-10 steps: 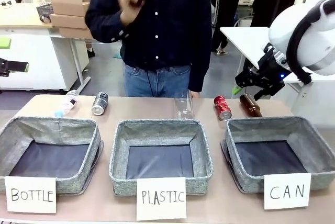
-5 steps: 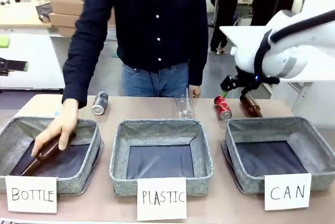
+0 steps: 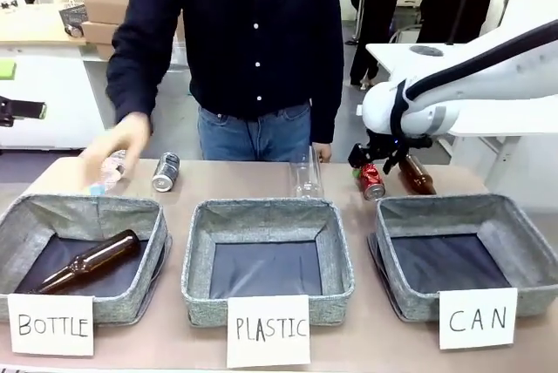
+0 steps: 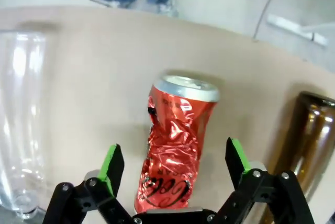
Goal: Sort the can waste into the basket.
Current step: Pick up the can waste from the table and place it in the right Fabric basket.
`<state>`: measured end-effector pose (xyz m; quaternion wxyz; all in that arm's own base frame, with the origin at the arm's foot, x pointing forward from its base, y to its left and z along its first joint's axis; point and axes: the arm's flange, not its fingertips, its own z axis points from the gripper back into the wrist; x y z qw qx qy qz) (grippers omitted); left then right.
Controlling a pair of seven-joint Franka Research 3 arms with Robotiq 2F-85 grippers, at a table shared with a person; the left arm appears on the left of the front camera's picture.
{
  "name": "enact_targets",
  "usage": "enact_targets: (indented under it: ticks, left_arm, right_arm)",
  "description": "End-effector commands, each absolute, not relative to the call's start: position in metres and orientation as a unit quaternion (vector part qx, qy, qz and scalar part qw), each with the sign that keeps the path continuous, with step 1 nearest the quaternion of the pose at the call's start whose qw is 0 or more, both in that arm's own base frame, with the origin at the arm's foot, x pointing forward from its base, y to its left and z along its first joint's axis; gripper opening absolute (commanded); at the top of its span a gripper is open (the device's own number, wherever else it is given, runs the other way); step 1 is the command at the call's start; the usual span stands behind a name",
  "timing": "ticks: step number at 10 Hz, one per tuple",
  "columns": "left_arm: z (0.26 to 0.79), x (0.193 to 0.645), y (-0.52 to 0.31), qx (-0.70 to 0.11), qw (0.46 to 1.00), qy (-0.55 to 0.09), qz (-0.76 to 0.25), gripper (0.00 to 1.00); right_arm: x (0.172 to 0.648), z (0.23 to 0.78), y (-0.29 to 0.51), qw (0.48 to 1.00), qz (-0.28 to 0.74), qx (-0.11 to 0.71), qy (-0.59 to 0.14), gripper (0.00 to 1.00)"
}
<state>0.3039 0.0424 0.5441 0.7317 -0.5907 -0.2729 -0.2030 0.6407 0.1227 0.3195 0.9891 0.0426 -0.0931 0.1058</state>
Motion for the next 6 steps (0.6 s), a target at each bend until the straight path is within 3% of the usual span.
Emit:
enact_targets:
  ticks: [1, 4, 5, 6]
  left_arm:
    - [0.5457, 0.3047, 0.0421, -0.597, 0.721, -0.282, -0.210, 1.00]
    - [0.5457, 0.3047, 0.0421, -0.597, 0.721, -0.282, -0.210, 1.00]
    - [0.5457, 0.3047, 0.0421, -0.597, 0.721, -0.282, -0.210, 1.00]
    - [0.5457, 0.3047, 0.0421, -0.597, 0.721, -0.282, -0.210, 1.00]
  right_arm:
    - [0.6511, 0.3151, 0.1303, 0.993, 0.094, 0.023, -0.065, 1.00]
    - [0.6497, 0.3090, 0.1323, 0.995, 0.085, 0.024, -0.051, 1.00]
    - [0.6494, 0.3088, 0.1324, 0.996, 0.076, 0.021, -0.039, 0.40]
    - [0.6485, 0.3082, 0.1329, 0.996, 0.077, 0.020, -0.040, 0.40]
